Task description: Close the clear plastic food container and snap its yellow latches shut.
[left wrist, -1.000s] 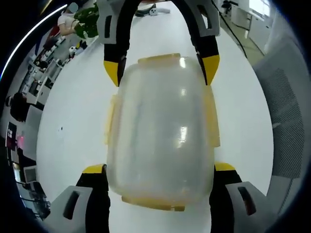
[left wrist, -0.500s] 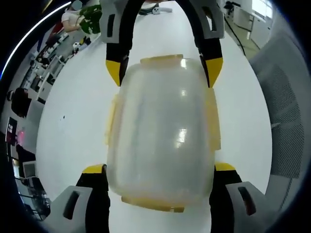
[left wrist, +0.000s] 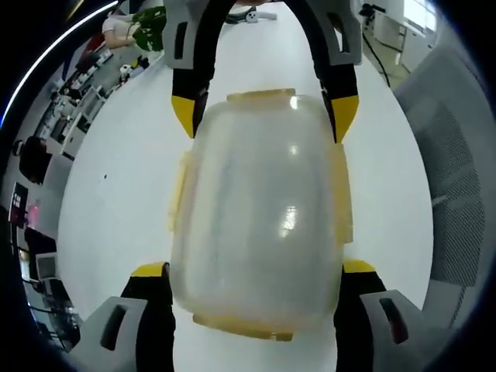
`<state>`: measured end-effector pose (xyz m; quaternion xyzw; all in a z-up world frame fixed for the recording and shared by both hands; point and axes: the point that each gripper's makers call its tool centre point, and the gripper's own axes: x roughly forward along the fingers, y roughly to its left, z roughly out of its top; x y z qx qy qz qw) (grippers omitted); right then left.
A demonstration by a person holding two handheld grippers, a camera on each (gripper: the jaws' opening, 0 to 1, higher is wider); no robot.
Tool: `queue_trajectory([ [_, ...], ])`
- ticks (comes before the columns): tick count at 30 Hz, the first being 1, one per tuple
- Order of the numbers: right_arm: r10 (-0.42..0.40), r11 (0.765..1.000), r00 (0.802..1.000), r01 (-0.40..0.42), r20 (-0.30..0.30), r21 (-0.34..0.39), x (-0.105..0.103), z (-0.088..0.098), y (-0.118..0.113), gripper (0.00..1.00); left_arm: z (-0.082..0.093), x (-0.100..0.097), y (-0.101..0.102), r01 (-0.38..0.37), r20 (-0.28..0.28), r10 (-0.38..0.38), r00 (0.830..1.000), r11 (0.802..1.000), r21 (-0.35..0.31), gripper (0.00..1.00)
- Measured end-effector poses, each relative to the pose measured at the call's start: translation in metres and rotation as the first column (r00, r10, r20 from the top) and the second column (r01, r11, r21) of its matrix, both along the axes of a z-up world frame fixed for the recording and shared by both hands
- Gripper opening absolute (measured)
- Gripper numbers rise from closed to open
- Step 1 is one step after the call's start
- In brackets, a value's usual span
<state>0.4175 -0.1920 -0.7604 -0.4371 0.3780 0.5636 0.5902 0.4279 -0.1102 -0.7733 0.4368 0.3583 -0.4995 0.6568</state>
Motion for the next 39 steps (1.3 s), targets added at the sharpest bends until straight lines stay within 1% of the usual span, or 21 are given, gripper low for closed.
queue_trajectory([
  [4,-0.003,1.0,1.0,0.003,0.001,0.003,0.001,-0.001,0.004,0.73,0.0,0.001,0.004,0.003,0.001,-0.003,1.0,1.0,0.002,0.84],
  [10,-0.007,1.0,1.0,0.007,0.001,0.009,0.001,0.0,0.005,0.73,-0.001,0.002,0.004,0.0,0.0,0.0,1.0,1.0,0.003,0.84],
  [13,-0.006,1.0,1.0,0.006,0.003,0.006,0.005,0.0,0.004,0.73,0.0,0.005,0.004,-0.003,0.001,0.003,1.0,1.0,0.0,0.84],
  [22,-0.001,1.0,1.0,0.001,0.004,0.001,0.016,0.0,0.004,0.73,0.0,0.015,0.003,-0.01,0.003,0.01,1.0,1.0,-0.006,0.83],
  [39,-0.019,1.0,1.0,0.019,0.008,0.012,0.033,0.0,0.004,0.74,0.0,0.034,0.004,0.01,0.003,-0.01,1.0,1.0,0.003,0.83],
])
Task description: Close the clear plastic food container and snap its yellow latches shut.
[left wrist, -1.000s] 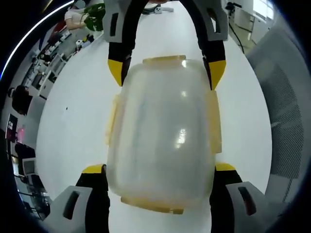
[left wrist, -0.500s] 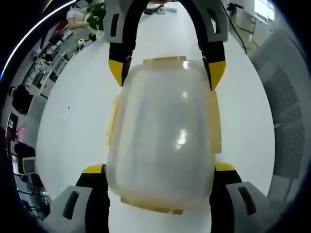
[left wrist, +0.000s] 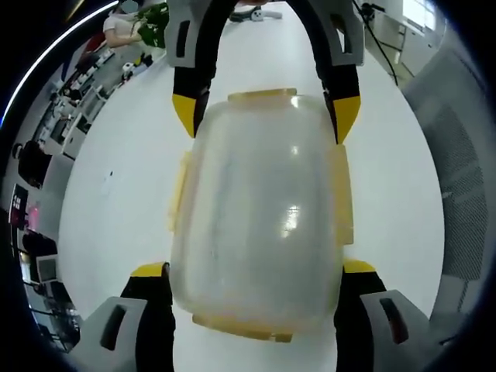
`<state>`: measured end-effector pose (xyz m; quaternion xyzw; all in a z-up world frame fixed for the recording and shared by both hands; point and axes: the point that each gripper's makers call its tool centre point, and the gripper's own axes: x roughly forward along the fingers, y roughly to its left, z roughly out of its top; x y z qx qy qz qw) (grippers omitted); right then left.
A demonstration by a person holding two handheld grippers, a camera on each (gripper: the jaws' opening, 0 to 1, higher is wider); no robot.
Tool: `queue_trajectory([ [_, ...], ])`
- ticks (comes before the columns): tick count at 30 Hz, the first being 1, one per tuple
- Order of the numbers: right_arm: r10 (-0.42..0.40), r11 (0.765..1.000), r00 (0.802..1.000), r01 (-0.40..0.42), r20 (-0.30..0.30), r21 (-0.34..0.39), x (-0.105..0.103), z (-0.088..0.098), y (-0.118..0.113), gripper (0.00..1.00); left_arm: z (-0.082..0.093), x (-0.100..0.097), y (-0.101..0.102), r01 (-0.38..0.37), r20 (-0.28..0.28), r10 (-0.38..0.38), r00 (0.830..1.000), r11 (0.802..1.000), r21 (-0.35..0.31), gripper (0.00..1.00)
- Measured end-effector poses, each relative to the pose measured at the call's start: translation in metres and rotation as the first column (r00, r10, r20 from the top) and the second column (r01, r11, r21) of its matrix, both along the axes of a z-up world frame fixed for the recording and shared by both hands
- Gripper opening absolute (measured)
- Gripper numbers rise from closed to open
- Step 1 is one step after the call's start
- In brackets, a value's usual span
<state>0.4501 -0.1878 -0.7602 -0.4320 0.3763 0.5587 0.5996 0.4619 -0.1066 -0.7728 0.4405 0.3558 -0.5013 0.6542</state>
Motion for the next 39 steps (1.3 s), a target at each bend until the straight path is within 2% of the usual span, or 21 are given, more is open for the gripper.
queue_trajectory([
  [26,0.009,1.0,1.0,-0.009,0.003,0.022,0.005,0.001,-0.001,0.76,0.001,0.003,0.0,-0.006,0.009,0.006,1.0,1.0,-0.004,0.84],
  [28,-0.026,0.998,1.0,0.026,-0.009,0.061,0.003,0.002,0.004,0.87,0.004,0.005,-0.001,0.002,0.038,-0.001,0.999,1.0,-0.029,0.85],
  [29,-0.031,0.996,1.0,0.031,-0.004,0.081,0.004,0.003,0.007,0.95,0.005,0.006,-0.001,0.004,0.05,-0.002,0.999,0.999,-0.032,0.89],
  [30,-0.028,0.996,1.0,0.028,0.005,0.086,0.005,0.003,0.007,0.99,0.006,0.008,-0.001,0.004,0.072,-0.002,0.997,0.999,-0.036,0.95],
  [31,-0.021,0.997,1.0,0.021,0.003,0.074,0.004,0.003,0.005,0.98,0.006,0.008,-0.001,0.002,0.074,0.001,0.997,0.999,-0.039,0.99],
  [35,-0.017,0.997,1.0,0.016,0.018,0.075,0.005,0.004,0.006,0.99,0.007,0.011,0.002,-0.006,0.09,0.009,0.996,0.999,-0.033,0.99],
  [39,-0.011,0.997,1.0,0.009,0.026,0.076,0.003,0.007,0.007,0.99,0.007,0.008,0.003,-0.009,0.083,0.012,0.996,0.999,-0.031,0.99],
])
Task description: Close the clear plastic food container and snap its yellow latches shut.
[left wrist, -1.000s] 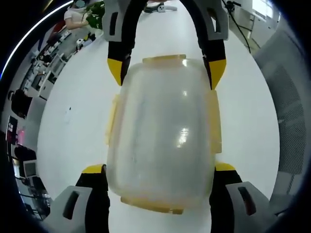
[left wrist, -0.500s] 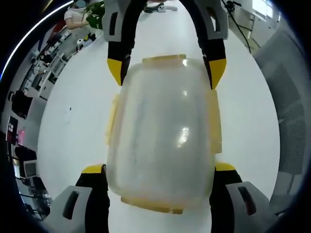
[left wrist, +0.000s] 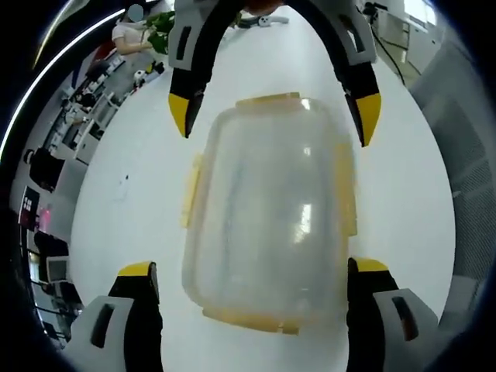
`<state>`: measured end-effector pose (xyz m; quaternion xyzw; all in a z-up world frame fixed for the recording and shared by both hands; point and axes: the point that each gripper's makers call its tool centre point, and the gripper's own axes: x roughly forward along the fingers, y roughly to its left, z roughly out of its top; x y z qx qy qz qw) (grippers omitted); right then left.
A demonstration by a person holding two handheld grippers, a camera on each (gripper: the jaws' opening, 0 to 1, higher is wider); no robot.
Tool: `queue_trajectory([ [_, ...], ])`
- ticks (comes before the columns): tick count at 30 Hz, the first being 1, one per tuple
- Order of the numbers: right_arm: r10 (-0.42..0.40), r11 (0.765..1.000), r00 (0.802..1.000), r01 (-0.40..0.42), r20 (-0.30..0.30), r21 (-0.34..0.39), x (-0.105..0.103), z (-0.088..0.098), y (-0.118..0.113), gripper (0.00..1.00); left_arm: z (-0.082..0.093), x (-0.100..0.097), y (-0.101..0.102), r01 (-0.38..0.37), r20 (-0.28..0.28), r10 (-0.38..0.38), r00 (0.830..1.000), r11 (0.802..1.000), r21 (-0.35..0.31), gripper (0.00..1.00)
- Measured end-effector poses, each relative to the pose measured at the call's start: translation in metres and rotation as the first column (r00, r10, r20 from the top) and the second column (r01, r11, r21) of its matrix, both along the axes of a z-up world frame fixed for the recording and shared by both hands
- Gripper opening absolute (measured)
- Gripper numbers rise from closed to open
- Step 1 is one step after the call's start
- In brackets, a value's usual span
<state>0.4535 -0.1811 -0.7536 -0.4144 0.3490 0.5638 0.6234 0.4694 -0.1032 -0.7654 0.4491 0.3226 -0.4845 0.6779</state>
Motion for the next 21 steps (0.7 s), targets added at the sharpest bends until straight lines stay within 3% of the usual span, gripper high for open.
queue_trajectory([
  [21,-0.045,0.999,0.999,0.044,0.03,0.017,-0.007,0.013,-0.011,0.99,0.009,-0.017,0.001,-0.024,-0.004,0.024,1.0,1.0,-0.011,0.97],
])
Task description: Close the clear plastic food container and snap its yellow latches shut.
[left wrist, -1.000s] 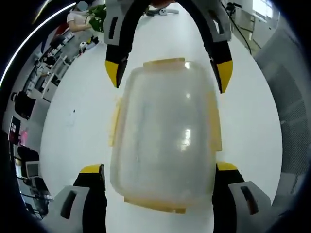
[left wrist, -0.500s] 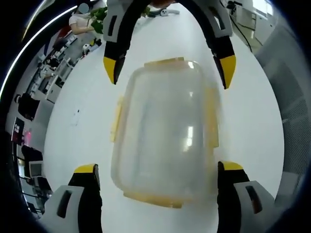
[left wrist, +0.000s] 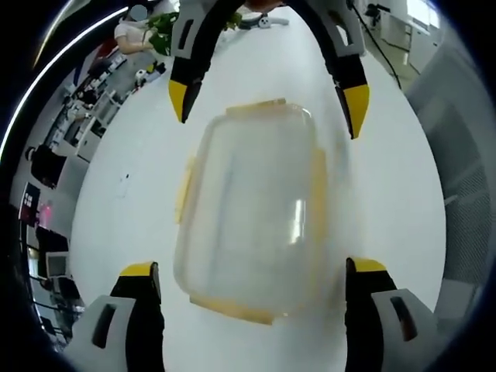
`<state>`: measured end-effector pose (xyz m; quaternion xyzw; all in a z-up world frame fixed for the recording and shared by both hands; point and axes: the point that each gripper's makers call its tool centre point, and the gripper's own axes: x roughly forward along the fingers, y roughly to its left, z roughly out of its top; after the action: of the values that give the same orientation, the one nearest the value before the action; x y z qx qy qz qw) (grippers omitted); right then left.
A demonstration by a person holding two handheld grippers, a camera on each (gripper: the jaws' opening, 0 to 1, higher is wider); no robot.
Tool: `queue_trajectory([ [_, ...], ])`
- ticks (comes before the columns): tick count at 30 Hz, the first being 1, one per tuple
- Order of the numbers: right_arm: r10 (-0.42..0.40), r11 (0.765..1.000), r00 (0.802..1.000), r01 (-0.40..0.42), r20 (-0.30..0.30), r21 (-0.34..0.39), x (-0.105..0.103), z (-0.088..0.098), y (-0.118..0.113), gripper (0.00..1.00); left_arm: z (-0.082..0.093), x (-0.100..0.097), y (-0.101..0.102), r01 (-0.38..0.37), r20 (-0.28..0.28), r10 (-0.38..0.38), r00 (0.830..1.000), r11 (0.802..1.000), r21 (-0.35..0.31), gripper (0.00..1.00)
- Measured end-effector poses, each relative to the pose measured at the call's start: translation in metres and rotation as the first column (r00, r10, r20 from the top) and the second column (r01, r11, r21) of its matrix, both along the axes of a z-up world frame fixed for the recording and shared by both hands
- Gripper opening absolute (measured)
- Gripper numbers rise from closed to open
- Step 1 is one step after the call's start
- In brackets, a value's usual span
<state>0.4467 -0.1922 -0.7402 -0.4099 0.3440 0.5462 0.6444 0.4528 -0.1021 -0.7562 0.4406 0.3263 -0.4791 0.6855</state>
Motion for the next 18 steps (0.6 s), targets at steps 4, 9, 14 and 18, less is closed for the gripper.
queue_trajectory([
  [4,-0.02,1.0,1.0,0.02,0.005,0.015,-0.002,0.004,0.0,0.97,0.001,-0.004,0.001,-0.013,0.004,0.013,1.0,1.0,-0.005,0.96],
  [9,-0.043,0.999,0.999,0.042,0.004,0.031,-0.007,0.006,0.0,0.97,0.004,-0.01,0.003,-0.028,0.008,0.029,1.0,0.999,-0.018,0.96],
  [14,-0.07,0.996,0.998,0.07,-0.008,0.057,-0.012,0.007,0.0,0.97,0.007,-0.014,0.006,-0.05,0.009,0.051,0.999,0.998,-0.032,0.96],
  [18,-0.103,0.991,0.995,0.103,-0.012,0.085,-0.015,0.01,-0.001,0.97,0.007,-0.018,0.011,-0.087,-0.005,0.087,0.996,0.995,-0.051,0.95],
])
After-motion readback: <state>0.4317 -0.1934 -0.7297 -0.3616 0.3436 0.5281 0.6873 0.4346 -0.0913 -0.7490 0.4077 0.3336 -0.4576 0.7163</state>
